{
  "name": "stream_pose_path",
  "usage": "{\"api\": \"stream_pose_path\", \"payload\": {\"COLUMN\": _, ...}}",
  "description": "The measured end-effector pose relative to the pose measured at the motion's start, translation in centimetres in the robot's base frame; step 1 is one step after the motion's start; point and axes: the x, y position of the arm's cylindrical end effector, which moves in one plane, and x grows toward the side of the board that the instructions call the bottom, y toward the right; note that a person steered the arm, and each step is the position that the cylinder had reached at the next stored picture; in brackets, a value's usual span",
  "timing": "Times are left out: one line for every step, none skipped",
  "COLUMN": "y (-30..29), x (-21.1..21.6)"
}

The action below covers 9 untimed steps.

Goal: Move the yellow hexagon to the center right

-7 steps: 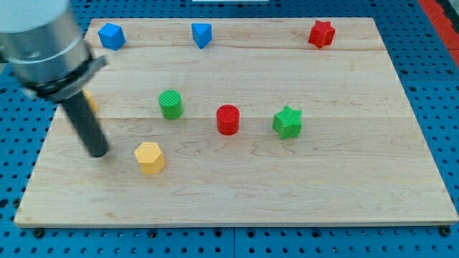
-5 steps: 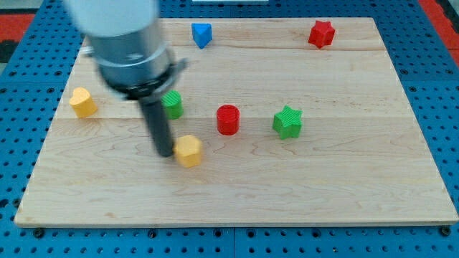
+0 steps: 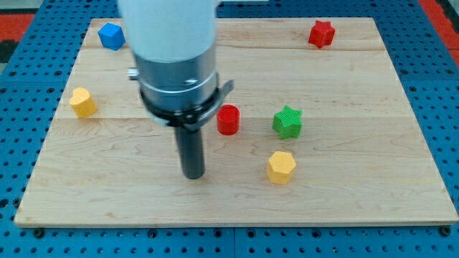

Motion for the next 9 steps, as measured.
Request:
{"api": "stream_pose_path", "payload": {"y": 3.0, "x": 1.5}}
{"api": "stream_pose_path", "payload": {"y": 8.7, "x": 1.6}}
{"api": "stream_pose_path", "payload": {"y": 10.9, "x": 0.3}}
{"api": "stream_pose_path", "payload": {"y": 15.6, "x": 0.6}}
{"api": "stream_pose_path", "payload": {"y": 20.9, "x": 0.2}}
{"api": "stream_pose_path", "payload": {"y": 21.3, "x": -4.9}}
{"api": "stream_pose_path", "payload": {"y": 22.3, "x": -8.5}}
{"api": "stream_pose_path", "payload": {"y": 25.2, "x": -12.5}}
{"api": "stream_pose_path", "payload": {"y": 26.2, "x": -13.4}}
